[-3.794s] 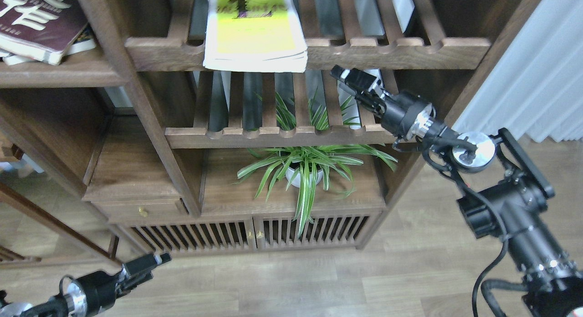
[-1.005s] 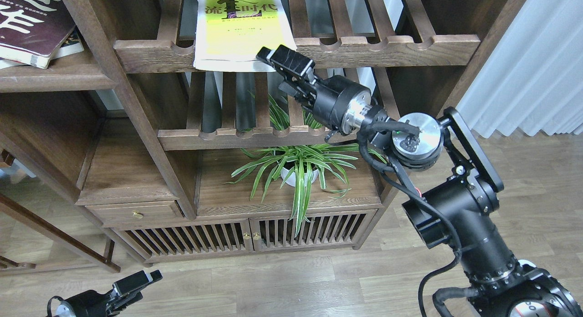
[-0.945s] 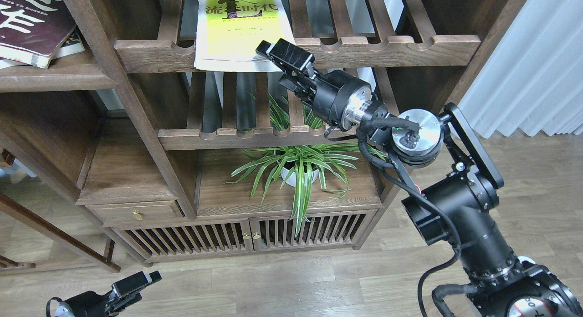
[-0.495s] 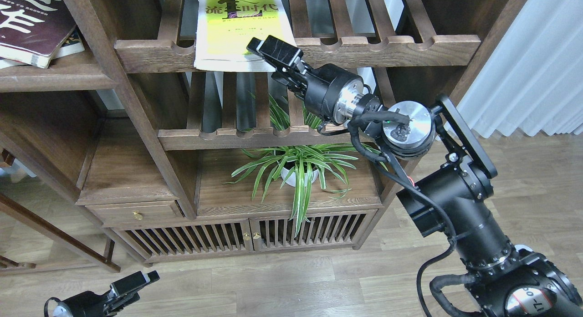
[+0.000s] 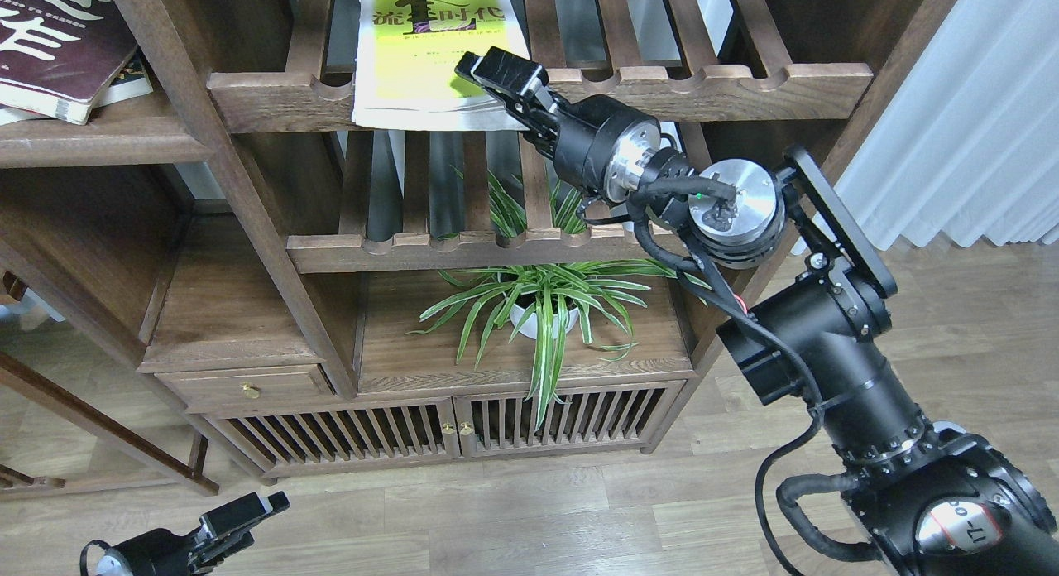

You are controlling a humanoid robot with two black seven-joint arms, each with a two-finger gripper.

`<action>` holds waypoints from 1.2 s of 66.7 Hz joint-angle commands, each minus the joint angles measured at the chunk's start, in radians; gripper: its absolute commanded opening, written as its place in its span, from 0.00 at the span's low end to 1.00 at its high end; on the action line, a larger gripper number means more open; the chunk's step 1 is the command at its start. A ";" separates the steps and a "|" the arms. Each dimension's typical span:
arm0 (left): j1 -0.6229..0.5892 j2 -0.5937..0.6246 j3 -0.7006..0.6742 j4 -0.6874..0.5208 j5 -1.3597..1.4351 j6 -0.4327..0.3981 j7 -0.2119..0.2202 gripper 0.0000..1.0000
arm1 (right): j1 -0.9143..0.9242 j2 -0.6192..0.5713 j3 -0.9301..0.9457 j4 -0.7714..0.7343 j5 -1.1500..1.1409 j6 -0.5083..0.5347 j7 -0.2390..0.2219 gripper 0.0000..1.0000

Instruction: Organize books on shelf

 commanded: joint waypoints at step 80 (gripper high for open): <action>-0.003 -0.084 -0.227 -0.028 -0.023 0.000 -0.017 0.99 | -0.644 0.000 0.080 0.110 0.313 0.793 -0.064 0.01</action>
